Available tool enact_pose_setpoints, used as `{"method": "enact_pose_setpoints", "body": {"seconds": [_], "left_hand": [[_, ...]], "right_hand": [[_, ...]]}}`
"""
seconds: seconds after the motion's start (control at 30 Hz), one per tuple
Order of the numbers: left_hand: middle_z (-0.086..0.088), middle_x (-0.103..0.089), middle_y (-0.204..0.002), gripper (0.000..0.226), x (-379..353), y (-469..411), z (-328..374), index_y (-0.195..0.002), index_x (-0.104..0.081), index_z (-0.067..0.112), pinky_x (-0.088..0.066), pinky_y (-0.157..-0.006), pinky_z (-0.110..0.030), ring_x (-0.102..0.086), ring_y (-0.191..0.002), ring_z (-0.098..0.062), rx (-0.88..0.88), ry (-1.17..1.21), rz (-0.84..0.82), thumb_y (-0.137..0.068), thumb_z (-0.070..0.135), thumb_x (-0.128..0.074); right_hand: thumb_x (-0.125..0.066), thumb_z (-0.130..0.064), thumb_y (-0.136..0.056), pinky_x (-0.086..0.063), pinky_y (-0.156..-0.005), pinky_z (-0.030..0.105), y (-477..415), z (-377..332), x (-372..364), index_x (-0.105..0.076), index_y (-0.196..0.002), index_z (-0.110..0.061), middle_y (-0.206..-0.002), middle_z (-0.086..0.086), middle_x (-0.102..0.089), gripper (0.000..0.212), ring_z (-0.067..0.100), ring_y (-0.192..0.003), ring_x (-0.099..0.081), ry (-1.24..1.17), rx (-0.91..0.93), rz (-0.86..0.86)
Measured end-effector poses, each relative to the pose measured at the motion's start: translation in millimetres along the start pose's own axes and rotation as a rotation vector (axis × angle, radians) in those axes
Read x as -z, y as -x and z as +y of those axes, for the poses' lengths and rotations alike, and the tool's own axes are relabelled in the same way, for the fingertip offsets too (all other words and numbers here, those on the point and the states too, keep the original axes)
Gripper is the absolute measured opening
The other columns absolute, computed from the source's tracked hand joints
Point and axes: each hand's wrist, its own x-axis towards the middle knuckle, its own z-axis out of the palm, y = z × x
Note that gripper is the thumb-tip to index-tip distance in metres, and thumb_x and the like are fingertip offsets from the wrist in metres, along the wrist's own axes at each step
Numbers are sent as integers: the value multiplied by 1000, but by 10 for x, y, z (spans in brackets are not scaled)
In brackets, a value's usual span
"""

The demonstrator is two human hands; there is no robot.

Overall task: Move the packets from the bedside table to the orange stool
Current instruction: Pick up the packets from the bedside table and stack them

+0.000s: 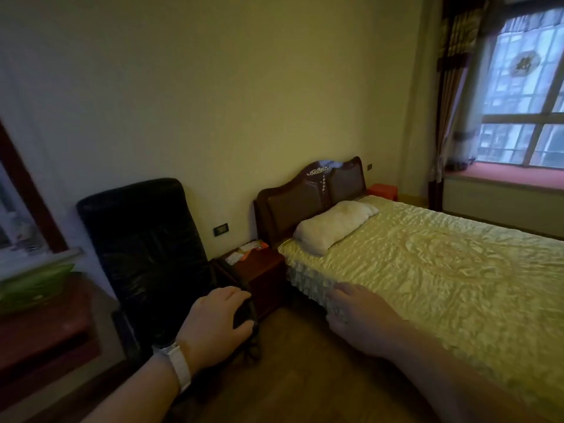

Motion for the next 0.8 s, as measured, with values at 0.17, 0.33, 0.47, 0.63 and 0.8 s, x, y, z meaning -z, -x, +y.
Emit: {"method": "enact_pose_setpoints", "body": {"seconds": [0.17, 0.33, 0.47, 0.63, 0.8], "left_hand": [[11, -40, -149, 60, -250, -549, -436, -144, -38, 33, -30, -115, -38, -34, -138, -11, 2, 54, -25, -89, 55, -49], [10, -37, -152, 61, -379, -1180, -957, -145, -36, 34, -27, -116, -38, -31, -139, -11, 5, 84, -31, -90, 56, -48], [10, -35, -153, 61, -347, -1682, -1311, -146, -35, 35, -24, -117, -38, -28, -141, -11, 2, 96, -29, -89, 56, -48], [9, -35, -153, 62, -375, -2139, -1594, -146, -35, 34, -24, -117, -39, -28, -141, -12, -5, 90, -27, -89, 57, -46], [8, -35, -154, 63, -493, -2603, -1785, -146, -36, 34, -23, -117, -38, -27, -142, -12, 17, 64, -56, -88, 58, -47]], "right_hand": [[-43, -52, -91, -37, -104, 37, -617, 31, -267, -36, -143, -30, -142, -8, -40, 57, 17, -129, -39, -5, -16, 1], [-22, -64, -78, -40, -101, 38, -1415, -34, -430, -40, -139, -31, -139, -7, -45, 72, 19, -124, -45, 32, -43, -21], [-24, -62, -76, -43, -94, 37, -1958, -114, -442, -49, -127, -29, -130, -7, -50, 66, 18, -116, -49, 53, -48, 16], [-33, -59, -82, -44, -95, 38, -2493, -77, -500, -47, -129, -29, -134, -7, -47, 57, 20, -119, -48, 30, -50, -14], [-34, -60, -84, -43, -96, 38, -2983, 73, -636, -45, -131, -31, -133, -7, -47, 56, 19, -119, -48, -6, -52, -27]]}}
